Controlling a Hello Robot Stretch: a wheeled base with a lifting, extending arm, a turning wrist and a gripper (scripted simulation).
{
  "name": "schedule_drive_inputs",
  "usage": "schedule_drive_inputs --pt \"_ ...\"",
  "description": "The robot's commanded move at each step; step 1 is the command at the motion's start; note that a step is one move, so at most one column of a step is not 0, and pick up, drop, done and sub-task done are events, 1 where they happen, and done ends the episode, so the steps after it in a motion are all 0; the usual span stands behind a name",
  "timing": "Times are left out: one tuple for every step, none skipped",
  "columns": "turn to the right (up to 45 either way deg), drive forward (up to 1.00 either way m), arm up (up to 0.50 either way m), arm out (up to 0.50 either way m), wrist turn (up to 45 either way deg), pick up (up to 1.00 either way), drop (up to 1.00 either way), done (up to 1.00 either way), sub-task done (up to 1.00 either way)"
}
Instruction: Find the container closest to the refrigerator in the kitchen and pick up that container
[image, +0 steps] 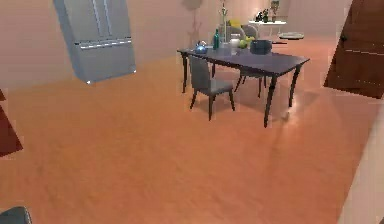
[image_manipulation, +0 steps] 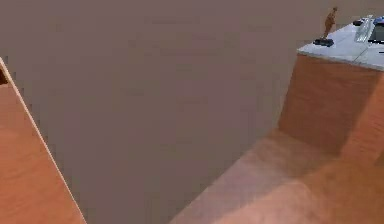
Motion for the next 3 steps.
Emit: schedule_drive_inputs --pt "-24.0 0.0 0.0 0.0 0.0 0.0 0.0 0.0 0.0" --pt "0.0 1.0 0.0 0.0 0.0 0.0 0.0 0.0 0.0" --pt "-6.0 0.0 0.0 0.0 0.0 0.0 0.0 0.0 0.0"
